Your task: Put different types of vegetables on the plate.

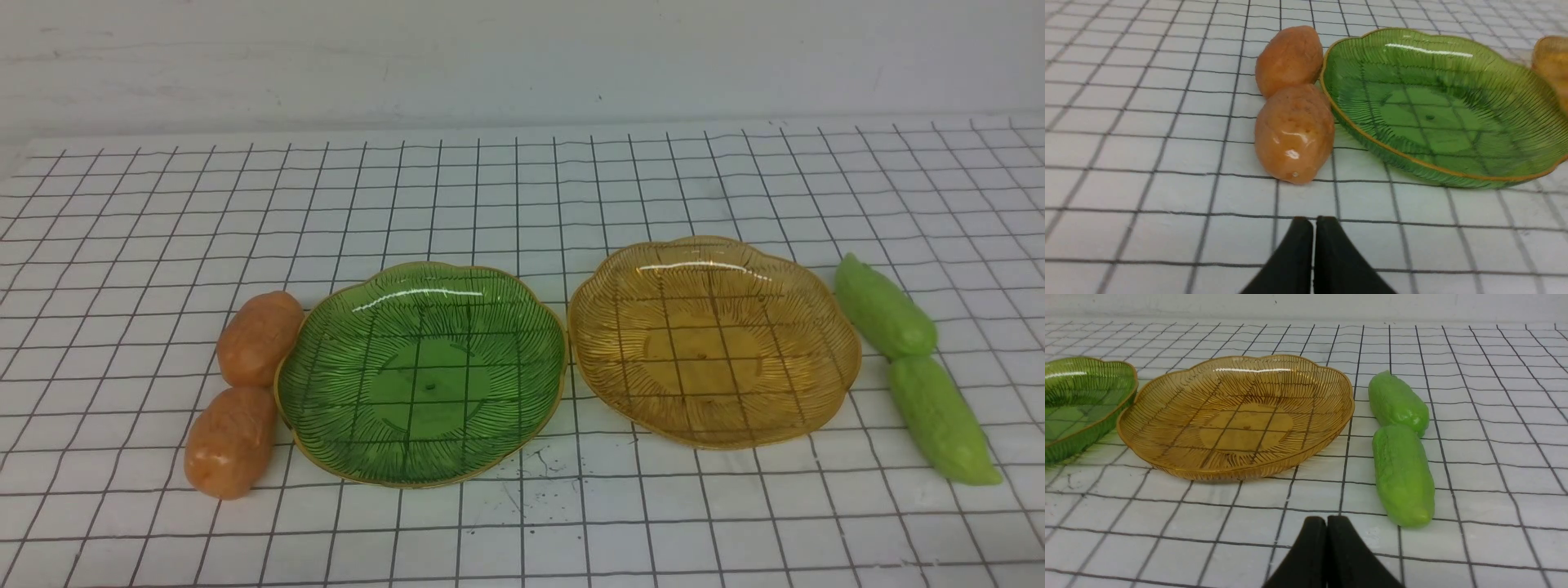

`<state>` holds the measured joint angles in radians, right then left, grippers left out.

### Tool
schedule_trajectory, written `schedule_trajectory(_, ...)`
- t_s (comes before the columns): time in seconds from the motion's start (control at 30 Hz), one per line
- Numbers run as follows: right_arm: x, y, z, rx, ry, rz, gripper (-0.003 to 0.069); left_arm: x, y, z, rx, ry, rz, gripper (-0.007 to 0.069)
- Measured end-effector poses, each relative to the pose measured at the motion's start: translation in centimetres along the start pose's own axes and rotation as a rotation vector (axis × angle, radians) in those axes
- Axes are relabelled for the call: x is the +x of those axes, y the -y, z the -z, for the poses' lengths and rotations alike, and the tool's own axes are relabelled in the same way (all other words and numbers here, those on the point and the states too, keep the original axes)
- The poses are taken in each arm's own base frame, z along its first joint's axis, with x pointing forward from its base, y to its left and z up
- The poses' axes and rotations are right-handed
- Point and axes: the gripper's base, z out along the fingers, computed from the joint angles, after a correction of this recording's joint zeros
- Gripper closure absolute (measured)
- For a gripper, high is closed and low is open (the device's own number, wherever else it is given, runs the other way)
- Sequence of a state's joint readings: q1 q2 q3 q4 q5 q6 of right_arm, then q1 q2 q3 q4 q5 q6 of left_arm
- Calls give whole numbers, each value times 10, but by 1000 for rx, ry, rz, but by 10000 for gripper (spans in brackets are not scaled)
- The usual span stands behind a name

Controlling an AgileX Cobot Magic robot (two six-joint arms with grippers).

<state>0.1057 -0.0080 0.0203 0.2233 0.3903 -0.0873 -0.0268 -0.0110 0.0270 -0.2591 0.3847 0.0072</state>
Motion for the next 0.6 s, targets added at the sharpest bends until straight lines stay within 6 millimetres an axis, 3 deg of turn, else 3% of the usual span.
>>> schedule_trajectory(0.03, 0, -3, 0, -33, 3, -146, 674, 0, 5, 0, 50, -4, 191, 632)
schedule_trajectory(0.07, 0, -3, 0, -33, 3, -146, 674, 0, 6, 0, 64, -4, 243, 632)
schedule_trajectory(0.1, 0, -7, 0, -80, 0, -354, 674, -1, 11, 1, 127, -11, 470, 632)
schedule_trajectory(0.23, -5, -12, 1, -151, 21, -611, 674, -6, 19, 2, 236, -15, 805, 632)
schedule_trajectory(0.37, -9, -12, 1, -170, 54, -721, 674, -12, 20, 3, 267, 26, 921, 632)
schedule_trajectory(0.5, -12, -12, 2, -173, 78, -702, 674, -16, 20, 4, 295, 52, 1000, 632)
schedule_trajectory(0.53, -18, -13, 4, -181, 96, -672, 674, -19, 21, 5, 308, 63, 989, 632)
schedule_trajectory(0.57, -39, -16, 12, -204, 165, -603, 674, -36, 26, 13, 349, 117, 918, 632)
schedule_trajectory(0.6, -42, -16, 13, -206, 175, -593, 674, -38, 27, 15, 353, 126, 901, 632)
